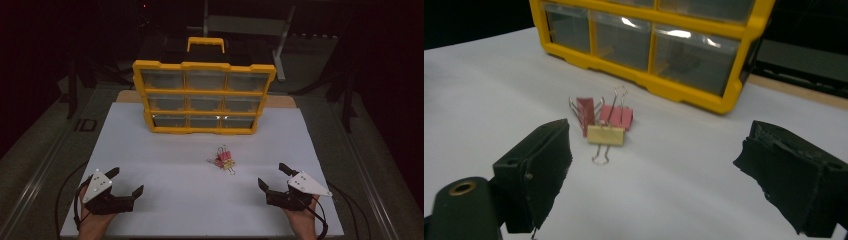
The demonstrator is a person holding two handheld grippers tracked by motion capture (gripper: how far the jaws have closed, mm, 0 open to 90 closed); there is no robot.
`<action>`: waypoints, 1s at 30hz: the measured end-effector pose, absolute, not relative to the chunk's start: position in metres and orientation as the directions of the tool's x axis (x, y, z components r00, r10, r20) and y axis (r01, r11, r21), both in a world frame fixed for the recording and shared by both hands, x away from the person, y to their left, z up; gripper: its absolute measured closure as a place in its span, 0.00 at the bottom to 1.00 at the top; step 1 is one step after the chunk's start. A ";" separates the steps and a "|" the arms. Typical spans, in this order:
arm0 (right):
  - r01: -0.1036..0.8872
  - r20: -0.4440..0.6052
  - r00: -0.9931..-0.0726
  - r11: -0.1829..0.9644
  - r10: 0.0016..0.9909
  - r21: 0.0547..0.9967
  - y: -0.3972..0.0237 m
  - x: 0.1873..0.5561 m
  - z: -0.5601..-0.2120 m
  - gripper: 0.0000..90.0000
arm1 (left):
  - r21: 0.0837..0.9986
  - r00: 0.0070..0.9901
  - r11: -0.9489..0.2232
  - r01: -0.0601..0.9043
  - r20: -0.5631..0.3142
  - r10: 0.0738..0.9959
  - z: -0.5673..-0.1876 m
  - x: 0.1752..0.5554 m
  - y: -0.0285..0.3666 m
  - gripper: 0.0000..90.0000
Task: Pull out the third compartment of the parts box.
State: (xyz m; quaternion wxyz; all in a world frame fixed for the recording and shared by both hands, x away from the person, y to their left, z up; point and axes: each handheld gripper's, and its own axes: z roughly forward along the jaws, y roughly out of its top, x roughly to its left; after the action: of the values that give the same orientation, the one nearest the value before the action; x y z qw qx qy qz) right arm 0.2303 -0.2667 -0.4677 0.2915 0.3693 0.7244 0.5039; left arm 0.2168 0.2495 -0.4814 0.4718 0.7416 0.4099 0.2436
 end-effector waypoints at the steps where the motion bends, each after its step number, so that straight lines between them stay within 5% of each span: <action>1: 0.241 -0.050 -0.557 0.219 0.829 0.945 -0.267 0.230 -0.468 0.13 | 0.900 0.545 -0.219 0.378 -0.025 0.838 -0.481 0.217 0.249 0.01; 30: 0.210 -0.135 -0.563 0.299 0.815 0.931 -0.238 0.274 -0.411 0.11 | 0.897 0.551 -0.241 0.372 -0.004 0.834 -0.482 0.216 0.243 0.01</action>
State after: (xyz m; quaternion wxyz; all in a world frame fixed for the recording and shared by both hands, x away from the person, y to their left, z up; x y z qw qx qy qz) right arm 0.2738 -0.2375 -0.4111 0.3148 0.3454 0.7419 0.4807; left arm 0.2165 0.2434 -0.4822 0.4657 0.7475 0.4033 0.2483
